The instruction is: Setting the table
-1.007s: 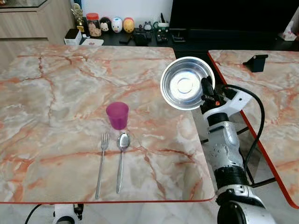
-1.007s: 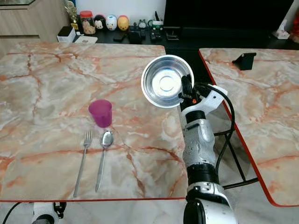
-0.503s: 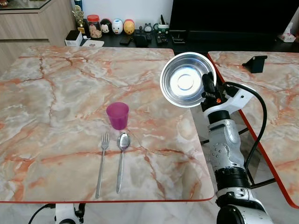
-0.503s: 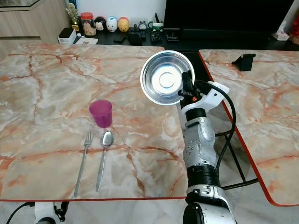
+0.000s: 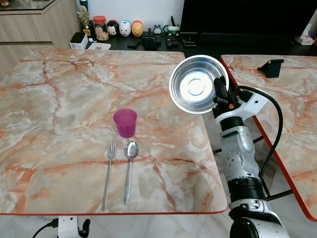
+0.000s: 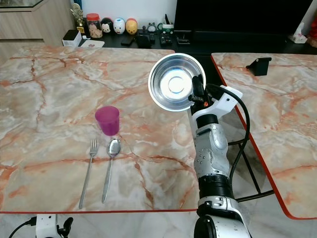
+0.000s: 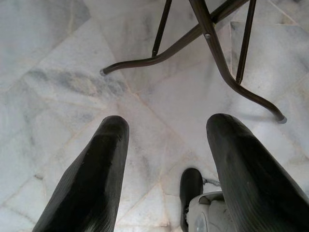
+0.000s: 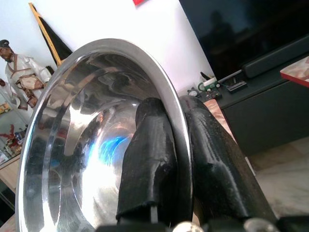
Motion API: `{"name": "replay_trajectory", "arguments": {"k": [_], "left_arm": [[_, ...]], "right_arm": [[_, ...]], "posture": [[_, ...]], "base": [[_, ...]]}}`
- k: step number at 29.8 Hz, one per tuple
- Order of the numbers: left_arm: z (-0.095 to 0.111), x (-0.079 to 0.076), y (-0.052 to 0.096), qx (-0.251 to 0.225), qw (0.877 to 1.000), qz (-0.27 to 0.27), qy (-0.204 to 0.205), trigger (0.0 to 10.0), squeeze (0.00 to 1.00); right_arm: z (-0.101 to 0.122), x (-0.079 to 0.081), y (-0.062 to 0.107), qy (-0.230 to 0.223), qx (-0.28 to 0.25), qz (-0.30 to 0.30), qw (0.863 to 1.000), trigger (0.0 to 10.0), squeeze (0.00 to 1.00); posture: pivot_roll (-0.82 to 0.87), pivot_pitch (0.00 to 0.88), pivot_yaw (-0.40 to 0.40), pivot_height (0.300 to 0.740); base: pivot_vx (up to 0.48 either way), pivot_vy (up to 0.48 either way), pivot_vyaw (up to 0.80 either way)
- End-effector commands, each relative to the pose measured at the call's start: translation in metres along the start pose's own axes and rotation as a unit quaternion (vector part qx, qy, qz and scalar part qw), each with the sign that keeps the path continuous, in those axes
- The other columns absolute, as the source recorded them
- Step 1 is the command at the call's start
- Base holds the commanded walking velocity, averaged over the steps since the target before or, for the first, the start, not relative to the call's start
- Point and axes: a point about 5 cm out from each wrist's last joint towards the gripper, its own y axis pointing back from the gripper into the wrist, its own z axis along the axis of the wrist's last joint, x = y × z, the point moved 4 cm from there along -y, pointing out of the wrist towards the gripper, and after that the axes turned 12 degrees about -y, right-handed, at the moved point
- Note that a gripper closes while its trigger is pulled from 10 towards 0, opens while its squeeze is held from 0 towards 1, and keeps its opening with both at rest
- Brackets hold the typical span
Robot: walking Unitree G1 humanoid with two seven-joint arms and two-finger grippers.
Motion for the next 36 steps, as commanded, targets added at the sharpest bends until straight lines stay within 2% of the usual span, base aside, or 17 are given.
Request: {"name": "replay_trajectory", "arguments": {"k": [1,36], "left_arm": [[-0.0091,-0.0005,0.0023,0.019,1.000,-0.004,-0.006,10.0,0.00],[-0.0047,-0.0095,0.0011,0.012,1.000,-0.016,-0.004,10.0,0.00]], "right_arm": [[0.0110,0.0025,-0.0020,0.005,-0.014,0.006,1.000,10.0,0.00],[0.0105,0.0077,-0.0021,0.002,-0.008,0.012,1.000,10.0,0.00]], "posture": [[-0.06,0.000,-0.027,0.736],[-0.07,0.005,-0.035,0.736]], "base": [[0.000,-0.289,0.00],[0.000,-0.345,0.00]]}}
